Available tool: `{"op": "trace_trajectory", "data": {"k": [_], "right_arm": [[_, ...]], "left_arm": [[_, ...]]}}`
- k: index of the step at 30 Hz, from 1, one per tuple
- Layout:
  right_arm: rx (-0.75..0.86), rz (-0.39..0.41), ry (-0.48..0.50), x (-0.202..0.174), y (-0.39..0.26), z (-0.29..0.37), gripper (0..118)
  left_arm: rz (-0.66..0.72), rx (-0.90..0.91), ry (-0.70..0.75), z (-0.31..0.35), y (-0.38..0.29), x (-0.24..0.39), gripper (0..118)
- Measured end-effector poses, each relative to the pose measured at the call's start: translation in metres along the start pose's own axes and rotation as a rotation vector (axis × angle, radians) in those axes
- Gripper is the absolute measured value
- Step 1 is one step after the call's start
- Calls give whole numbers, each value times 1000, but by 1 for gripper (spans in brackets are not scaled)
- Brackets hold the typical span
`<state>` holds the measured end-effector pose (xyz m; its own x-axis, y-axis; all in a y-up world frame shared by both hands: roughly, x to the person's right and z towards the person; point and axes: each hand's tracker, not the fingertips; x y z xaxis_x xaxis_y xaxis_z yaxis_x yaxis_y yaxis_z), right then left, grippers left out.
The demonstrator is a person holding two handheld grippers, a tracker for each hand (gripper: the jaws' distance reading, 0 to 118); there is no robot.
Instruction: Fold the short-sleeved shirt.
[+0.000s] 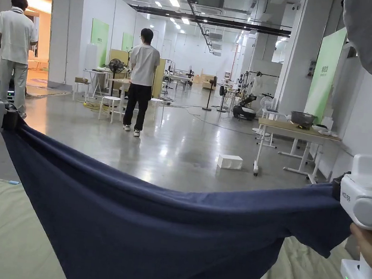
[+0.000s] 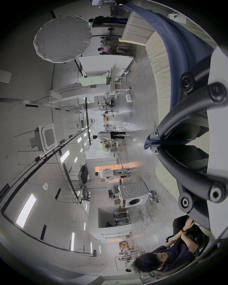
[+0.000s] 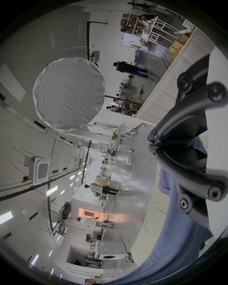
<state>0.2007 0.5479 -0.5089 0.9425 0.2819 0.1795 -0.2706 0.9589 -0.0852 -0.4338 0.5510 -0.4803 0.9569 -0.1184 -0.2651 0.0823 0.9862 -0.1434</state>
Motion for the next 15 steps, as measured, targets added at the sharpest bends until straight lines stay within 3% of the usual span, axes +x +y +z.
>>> {"op": "trace_trajectory", "data": {"k": [15], "right_arm": [[-46, -31, -39, -4, -1, -92, 6]], "left_arm": [[-39, -58, -3, -77, -13, 45, 5]]}}
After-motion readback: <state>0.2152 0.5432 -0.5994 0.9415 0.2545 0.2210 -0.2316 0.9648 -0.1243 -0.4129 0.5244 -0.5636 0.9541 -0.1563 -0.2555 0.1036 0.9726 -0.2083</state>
